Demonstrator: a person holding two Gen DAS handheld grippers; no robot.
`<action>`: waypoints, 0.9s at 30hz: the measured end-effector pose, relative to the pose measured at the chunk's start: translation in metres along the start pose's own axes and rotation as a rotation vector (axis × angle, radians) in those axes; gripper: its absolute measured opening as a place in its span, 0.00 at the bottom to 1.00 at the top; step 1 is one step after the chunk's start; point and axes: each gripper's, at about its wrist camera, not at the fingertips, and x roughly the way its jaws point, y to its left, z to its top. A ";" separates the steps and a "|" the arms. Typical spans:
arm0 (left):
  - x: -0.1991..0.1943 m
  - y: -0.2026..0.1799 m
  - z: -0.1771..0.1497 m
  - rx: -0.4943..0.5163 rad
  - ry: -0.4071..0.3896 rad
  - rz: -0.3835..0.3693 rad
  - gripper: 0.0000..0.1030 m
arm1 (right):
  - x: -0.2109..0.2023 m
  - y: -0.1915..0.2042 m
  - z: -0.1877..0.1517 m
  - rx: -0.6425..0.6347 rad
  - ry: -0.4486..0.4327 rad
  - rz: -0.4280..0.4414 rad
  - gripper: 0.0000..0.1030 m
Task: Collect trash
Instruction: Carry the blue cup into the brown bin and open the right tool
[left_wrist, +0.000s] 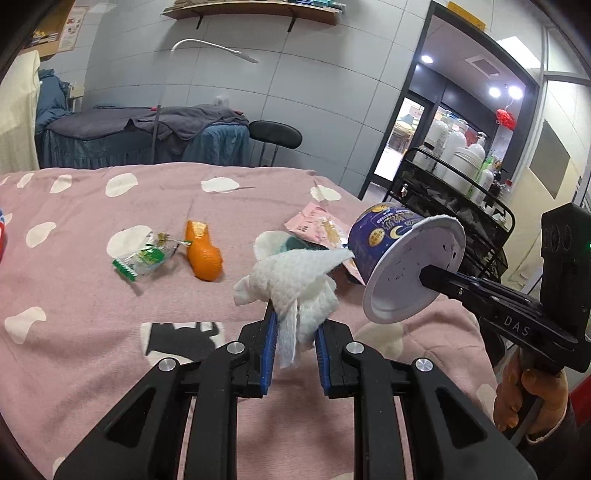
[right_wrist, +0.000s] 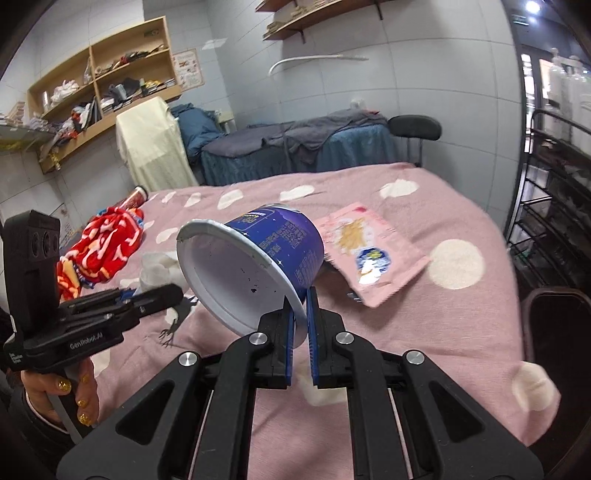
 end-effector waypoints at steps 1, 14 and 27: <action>0.003 -0.006 0.001 0.009 0.004 -0.017 0.19 | -0.008 -0.008 0.001 0.019 -0.013 -0.016 0.08; 0.039 -0.092 0.003 0.174 0.049 -0.188 0.19 | -0.076 -0.156 -0.028 0.325 -0.062 -0.355 0.08; 0.056 -0.128 0.004 0.248 0.080 -0.230 0.19 | -0.053 -0.270 -0.080 0.569 0.071 -0.467 0.08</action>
